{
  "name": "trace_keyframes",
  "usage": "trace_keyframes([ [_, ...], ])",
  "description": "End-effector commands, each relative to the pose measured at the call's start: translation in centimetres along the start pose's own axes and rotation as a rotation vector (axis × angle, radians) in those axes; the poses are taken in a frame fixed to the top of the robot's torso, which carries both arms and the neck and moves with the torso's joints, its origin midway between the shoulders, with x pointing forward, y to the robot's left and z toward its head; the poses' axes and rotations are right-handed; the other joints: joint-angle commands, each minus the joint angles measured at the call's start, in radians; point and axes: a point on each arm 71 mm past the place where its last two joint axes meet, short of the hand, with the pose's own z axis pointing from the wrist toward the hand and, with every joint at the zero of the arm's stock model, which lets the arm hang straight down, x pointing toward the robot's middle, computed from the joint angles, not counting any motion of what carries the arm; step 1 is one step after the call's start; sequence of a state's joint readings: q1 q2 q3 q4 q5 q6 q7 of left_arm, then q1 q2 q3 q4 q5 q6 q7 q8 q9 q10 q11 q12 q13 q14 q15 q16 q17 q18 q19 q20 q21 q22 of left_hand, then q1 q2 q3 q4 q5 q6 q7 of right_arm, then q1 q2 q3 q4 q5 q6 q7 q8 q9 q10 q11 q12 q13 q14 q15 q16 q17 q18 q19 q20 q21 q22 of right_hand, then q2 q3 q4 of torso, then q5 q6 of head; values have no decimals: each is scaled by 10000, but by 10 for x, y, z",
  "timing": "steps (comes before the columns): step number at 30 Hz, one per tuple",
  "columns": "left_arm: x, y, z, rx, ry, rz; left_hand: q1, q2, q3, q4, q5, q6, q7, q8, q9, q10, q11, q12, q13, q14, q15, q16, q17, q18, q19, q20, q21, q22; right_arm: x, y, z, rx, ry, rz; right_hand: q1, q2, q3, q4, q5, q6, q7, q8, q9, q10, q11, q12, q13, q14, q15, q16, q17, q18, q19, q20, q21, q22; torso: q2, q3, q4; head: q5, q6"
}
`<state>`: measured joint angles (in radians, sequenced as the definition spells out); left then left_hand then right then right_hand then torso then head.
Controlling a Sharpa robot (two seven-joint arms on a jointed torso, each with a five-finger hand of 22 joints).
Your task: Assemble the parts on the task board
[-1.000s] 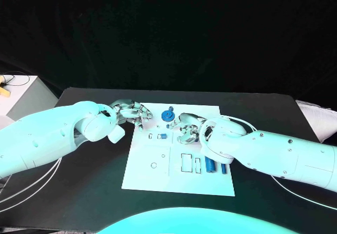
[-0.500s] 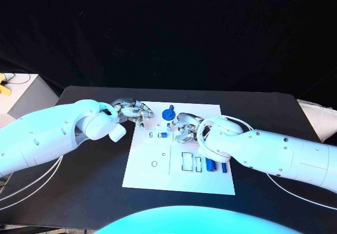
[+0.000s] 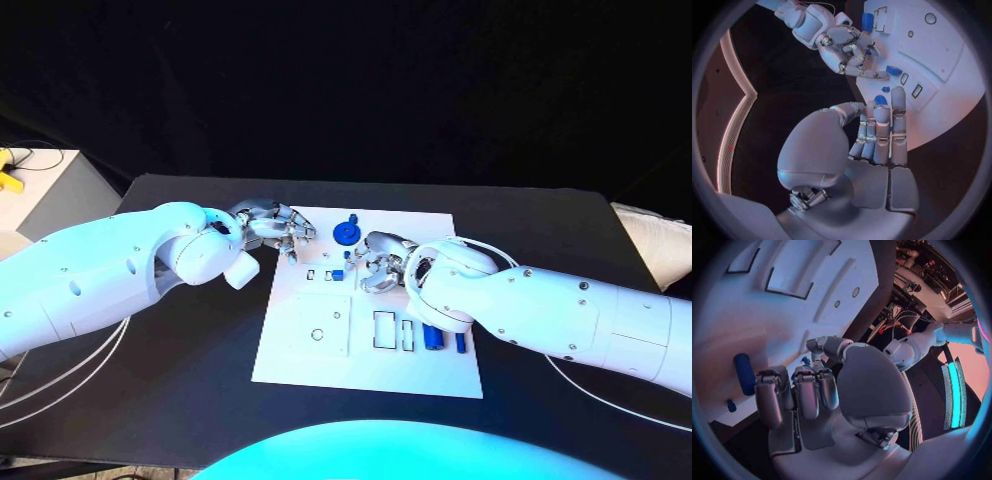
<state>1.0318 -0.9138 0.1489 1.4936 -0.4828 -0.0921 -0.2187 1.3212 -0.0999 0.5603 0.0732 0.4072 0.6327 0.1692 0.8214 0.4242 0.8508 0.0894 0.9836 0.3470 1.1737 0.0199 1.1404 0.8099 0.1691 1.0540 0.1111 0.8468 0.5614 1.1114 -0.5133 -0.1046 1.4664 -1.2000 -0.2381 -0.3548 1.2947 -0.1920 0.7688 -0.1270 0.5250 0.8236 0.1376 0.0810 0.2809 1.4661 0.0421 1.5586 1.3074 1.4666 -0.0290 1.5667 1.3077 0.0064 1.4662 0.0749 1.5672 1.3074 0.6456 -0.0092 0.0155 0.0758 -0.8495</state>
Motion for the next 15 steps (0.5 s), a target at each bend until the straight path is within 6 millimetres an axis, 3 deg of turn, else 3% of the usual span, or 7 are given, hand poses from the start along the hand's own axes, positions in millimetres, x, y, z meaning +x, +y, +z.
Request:
trace_keyframes([
  [1, 2, -2, 0, 122, 106, 30, 66, 0, 1, -62, 46, -41, 40, 47, -8, -71, 24, 30, -10, -54, 7, -37, -12, 145, -9, 24, 15, 9, 1, 2, 0, -187, 13, 18, -89, -1, 77, 9, 51, 92, 0, 63, 9, 862, -72, -30, 2406, 1042, -62, 41, 2631, -64, 1046, -69, 36, 2634, 9, -3, 8, 5, -17],
  [15, 2, -2, -1, 110, 118, 36, 66, 0, 1, -62, 46, -41, 40, 47, -8, -71, 24, 30, -10, -54, 7, -37, -12, 145, -9, 24, 15, 9, 5, 5, 3, -316, -44, 54, -102, 13, 87, 3, 48, 118, -5, 73, 10, 847, -77, -43, 2388, 1042, -68, 41, 2631, -64, 1046, -76, 36, 2634, 3, 1, -2, 54, -96],
])
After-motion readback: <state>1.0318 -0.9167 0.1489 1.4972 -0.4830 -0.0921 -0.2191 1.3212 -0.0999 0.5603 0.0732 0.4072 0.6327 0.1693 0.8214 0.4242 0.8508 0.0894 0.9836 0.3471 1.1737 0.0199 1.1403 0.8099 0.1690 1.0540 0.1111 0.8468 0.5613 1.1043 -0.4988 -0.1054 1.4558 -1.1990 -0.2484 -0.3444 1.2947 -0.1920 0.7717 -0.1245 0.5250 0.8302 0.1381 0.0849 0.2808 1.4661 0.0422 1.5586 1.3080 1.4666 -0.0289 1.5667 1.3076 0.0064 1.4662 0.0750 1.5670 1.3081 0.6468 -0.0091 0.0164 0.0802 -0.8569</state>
